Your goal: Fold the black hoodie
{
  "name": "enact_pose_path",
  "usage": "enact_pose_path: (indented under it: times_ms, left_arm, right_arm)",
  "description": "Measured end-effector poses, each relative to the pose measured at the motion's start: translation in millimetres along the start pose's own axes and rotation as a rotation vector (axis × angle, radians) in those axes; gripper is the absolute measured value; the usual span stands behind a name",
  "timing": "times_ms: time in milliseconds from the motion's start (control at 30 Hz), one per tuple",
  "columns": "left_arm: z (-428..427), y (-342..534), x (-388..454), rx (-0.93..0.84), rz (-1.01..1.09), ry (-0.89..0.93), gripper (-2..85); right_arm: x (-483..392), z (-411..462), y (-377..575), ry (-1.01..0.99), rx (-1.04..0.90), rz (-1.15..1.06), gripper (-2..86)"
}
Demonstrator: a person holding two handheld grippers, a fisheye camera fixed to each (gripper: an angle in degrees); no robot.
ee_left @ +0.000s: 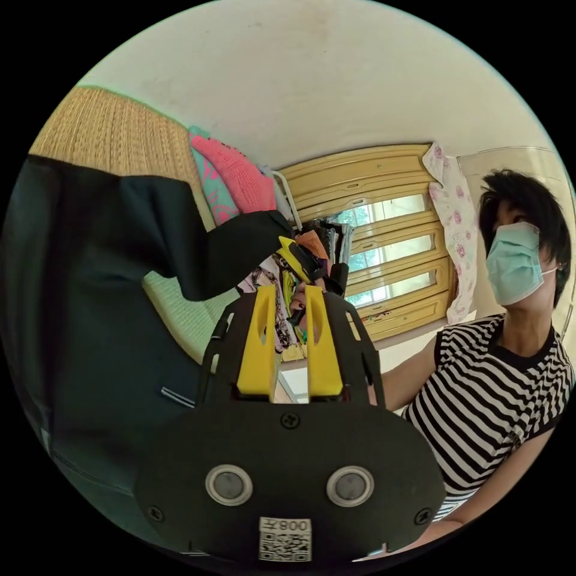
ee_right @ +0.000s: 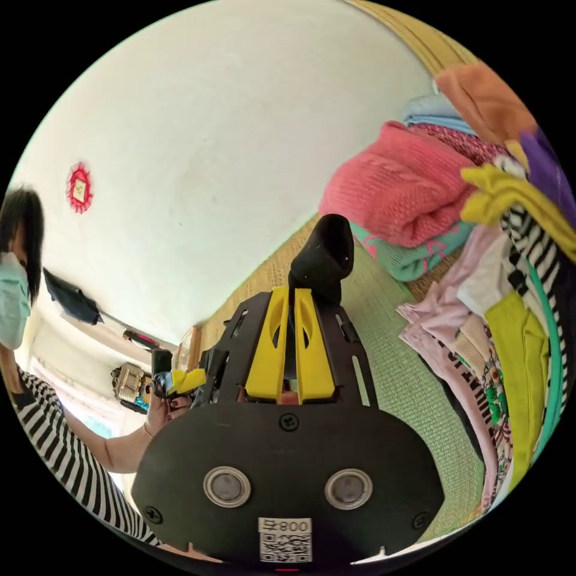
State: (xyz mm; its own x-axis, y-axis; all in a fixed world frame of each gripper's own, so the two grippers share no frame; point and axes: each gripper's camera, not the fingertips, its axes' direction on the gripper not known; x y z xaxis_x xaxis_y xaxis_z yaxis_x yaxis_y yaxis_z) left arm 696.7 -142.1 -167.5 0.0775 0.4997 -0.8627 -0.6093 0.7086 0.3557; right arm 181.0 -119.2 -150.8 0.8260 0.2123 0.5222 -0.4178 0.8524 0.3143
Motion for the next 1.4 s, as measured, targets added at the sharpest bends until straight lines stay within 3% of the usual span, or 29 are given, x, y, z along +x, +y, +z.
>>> enact_pose_path:
  times_ms: [233, 500, 767, 900, 1133, 1267, 1400]
  left_arm:
    - [-20, -45, 38, 0.067, 0.116, 0.06, 14.2]
    - [-80, -53, 64, 0.102, 0.19, 0.101, 15.0]
    - [-181, -17, 113, 0.173, 0.356, 0.089, 14.8]
    - [-238, 24, 115, 0.238, 0.379, 0.057, 13.6]
    - [-342, 168, 26, 0.466, 0.079, -0.048, 13.6]
    - [-374, 273, -67, 0.64, -0.228, 0.059, 15.7]
    - [-386, 348, -109, 0.781, -0.398, 0.075, 17.5]
  right_arm:
    - [-141, 12, -44, -0.121, -0.079, -0.271, 1.2]
    - [-274, 30, -84, -0.257, -0.05, -0.395, 1.2]
    - [-432, 64, -100, -0.427, -0.029, -0.525, 1.2]
    - [-525, 125, -85, -0.52, -0.141, -0.598, 1.2]
    - [-640, 296, 22, -0.538, -0.498, -0.636, 1.1]
    - [-668, 391, 95, -0.51, -0.728, -0.584, 1.2]
    - [-707, 450, 155, -0.41, -0.872, -0.643, 1.5]
